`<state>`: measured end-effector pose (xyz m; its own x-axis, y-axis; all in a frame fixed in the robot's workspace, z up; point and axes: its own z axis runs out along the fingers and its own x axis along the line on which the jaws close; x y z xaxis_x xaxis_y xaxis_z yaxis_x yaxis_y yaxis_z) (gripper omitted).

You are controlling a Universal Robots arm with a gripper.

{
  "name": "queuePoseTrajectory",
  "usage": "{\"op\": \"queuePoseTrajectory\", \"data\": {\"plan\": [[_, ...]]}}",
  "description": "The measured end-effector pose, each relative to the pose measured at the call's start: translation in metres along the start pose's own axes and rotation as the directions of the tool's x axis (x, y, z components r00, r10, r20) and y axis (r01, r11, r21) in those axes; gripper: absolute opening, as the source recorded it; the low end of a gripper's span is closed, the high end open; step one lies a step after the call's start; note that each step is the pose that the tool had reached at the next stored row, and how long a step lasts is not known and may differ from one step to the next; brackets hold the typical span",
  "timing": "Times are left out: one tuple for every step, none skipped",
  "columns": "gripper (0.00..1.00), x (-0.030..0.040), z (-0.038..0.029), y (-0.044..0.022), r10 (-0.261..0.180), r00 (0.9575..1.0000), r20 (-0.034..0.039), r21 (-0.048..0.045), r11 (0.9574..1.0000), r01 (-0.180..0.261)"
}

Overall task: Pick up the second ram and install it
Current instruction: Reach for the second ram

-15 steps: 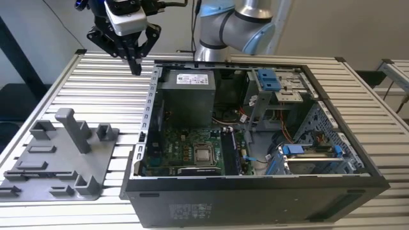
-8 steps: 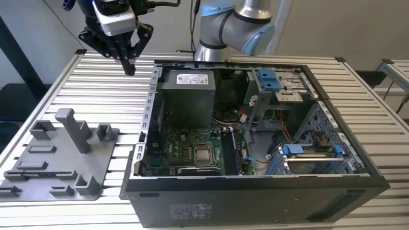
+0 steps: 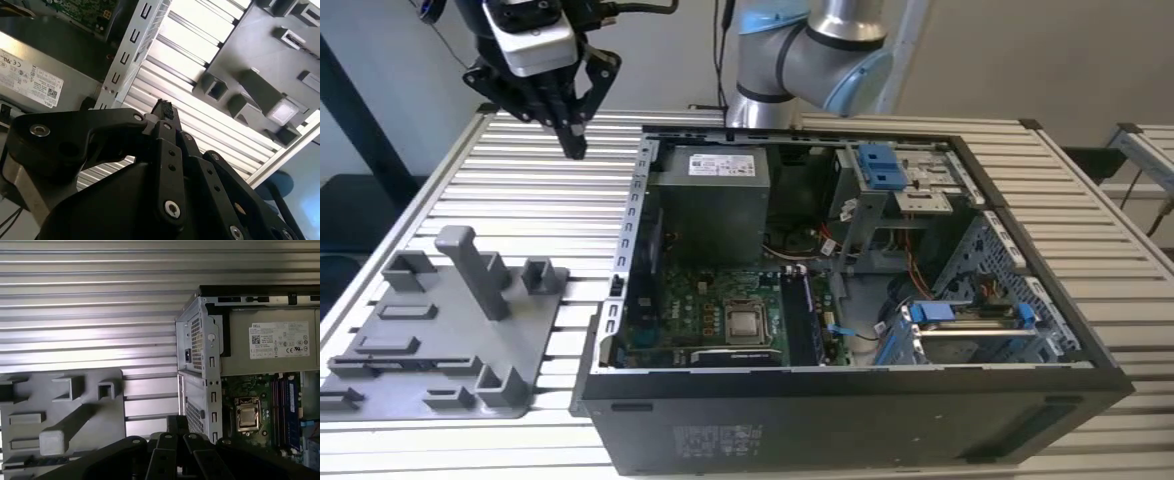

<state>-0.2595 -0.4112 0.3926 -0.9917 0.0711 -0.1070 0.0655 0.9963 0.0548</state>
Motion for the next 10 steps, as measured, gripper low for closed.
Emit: {"op": "queuePoseTrajectory", "data": {"plan": [[0.11, 0.002, -0.0003, -0.0005, 0.0, 1.0, 0.0013, 0.0, 1.0, 0.0], [0.11, 0.0038, -0.0005, -0.0009, 0.0, 1.0, 0.0024, -0.0001, 1.0, 0.0], [0.11, 0.0053, -0.0007, -0.0011, 0.0, 1.0, 0.0034, -0.0002, 1.0, 0.0], [0.11, 0.0068, -0.0008, -0.0014, 0.0, 1.0, 0.0044, -0.0002, 1.0, 0.0], [0.11, 0.0087, -0.0011, -0.0018, 0.0, 1.0, 0.0055, -0.0003, 1.0, 0.0], [0.11, 0.0105, -0.0012, -0.0023, 0.0, 1.0, 0.0065, -0.0004, 1.0, 0.0], [0.11, 0.0121, -0.0015, -0.0026, 0.0, 1.0, 0.0073, -0.0004, 1.0, 0.0], [0.11, 0.0138, -0.0016, -0.003, 0.0, 1.0, 0.0083, -0.0006, 1.0, 0.0], [0.11, 0.0155, -0.0018, -0.0034, 0.0, 1.0, 0.0092, -0.0006, 1.0, 0.0], [0.11, 0.0171, -0.002, -0.0037, 0.0, 0.9999, 0.01, -0.0007, 1.0, 0.0]]}}
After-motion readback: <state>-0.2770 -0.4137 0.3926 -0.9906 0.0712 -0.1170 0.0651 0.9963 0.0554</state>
